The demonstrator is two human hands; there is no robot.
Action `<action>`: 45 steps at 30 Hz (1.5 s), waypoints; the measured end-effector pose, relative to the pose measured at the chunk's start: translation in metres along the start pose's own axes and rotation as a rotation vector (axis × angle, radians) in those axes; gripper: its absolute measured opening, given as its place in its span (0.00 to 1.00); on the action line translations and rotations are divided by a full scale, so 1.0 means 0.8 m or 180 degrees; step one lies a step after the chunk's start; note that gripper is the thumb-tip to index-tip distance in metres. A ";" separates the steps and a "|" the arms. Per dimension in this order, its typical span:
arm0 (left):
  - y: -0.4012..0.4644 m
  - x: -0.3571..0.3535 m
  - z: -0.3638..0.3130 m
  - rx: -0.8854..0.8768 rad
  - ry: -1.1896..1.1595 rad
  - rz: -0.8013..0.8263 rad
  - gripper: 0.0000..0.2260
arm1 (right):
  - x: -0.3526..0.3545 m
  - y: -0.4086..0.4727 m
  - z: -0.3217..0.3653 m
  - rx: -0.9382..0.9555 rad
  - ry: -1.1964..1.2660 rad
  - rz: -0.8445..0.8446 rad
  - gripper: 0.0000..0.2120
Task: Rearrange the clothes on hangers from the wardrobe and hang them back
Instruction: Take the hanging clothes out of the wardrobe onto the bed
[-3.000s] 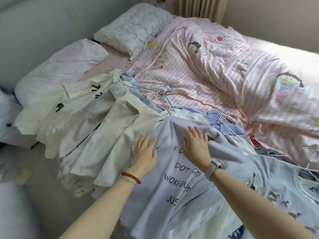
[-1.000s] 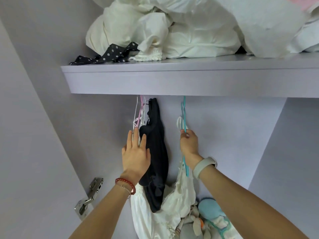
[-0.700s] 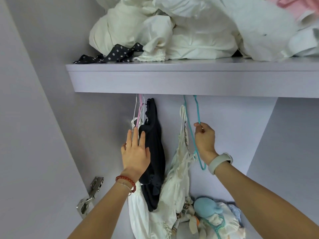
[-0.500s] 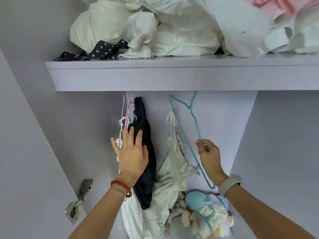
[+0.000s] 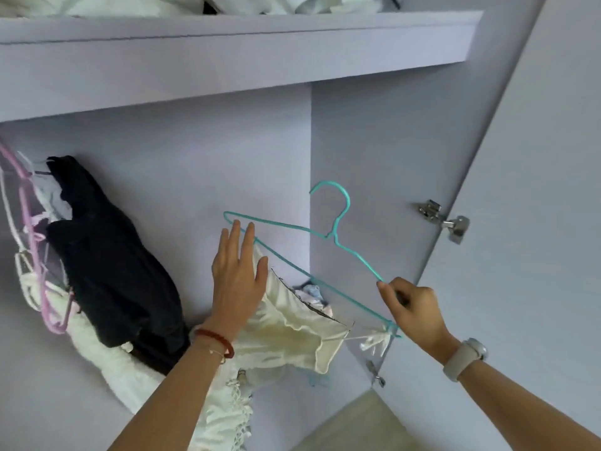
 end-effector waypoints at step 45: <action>-0.240 -0.270 -0.889 -0.1951 -0.1694 0.0951 0.07 | 0.725 -0.492 -0.248 -0.2140 -0.3043 -0.2146 0.14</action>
Point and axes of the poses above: each hand's wrist, its own y-axis towards the middle knuckle, its own x-axis out of the back of the hand, z = x × y, the point moved 2 cm from there along y, towards the middle knuckle, and after that the axes turned 3 degrees about -y, right-handed, at the moved point
